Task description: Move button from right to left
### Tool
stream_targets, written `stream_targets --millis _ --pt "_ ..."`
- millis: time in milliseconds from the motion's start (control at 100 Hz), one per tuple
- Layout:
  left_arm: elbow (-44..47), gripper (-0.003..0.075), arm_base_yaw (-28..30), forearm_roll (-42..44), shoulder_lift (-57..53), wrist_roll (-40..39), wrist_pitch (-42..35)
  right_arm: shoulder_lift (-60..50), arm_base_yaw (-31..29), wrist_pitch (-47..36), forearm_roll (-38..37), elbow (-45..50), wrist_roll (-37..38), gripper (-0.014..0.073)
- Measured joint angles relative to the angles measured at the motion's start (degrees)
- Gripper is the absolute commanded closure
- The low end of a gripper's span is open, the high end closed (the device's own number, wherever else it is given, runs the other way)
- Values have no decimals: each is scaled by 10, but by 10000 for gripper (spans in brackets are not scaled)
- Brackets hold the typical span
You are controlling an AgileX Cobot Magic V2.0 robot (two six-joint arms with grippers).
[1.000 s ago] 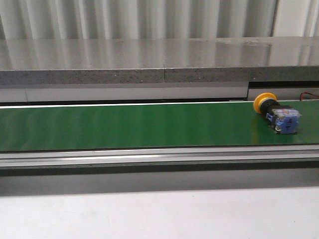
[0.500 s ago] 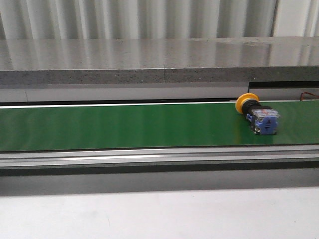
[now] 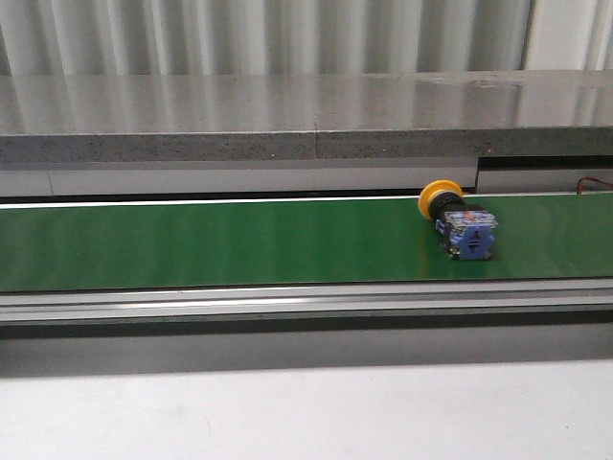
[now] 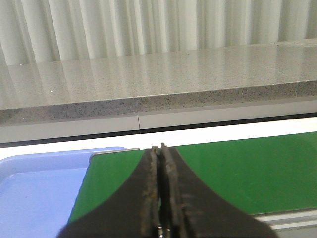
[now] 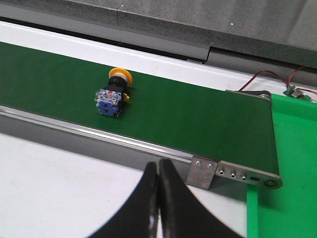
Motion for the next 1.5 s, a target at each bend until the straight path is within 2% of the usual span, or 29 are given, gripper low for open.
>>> stream_targets --millis 90,230,520,620,690,740,810,880,1100,1330,1500 --pt "-11 741 0 1 0 -10 13 0 0 0 0 0 0 660" --pt "-72 741 0 17 18 -10 78 0 0 0 0 0 0 660" --pt "-199 723 0 29 177 -10 218 0 0 0 0 0 0 660" --pt "-238 597 0 29 236 -10 253 0 0 0 0 0 0 660" --pt "-260 441 0 28 272 -10 265 0 0 0 0 0 0 660" --pt "-273 296 0 23 293 -10 270 0 0 0 0 0 0 660" --pt "-287 153 0 16 319 -10 272 0 0 0 0 0 0 660" --pt "-295 89 0 13 338 -10 272 0 0 0 0 0 0 660" --pt "-300 126 0 -1 369 -10 246 0 0 0 0 0 0 660" --pt "-324 127 -3 -108 422 -10 229 0 0 0 0 0 0 660" --pt "-379 136 -54 -171 518 -10 255 0 0 0 0 0 0 660"
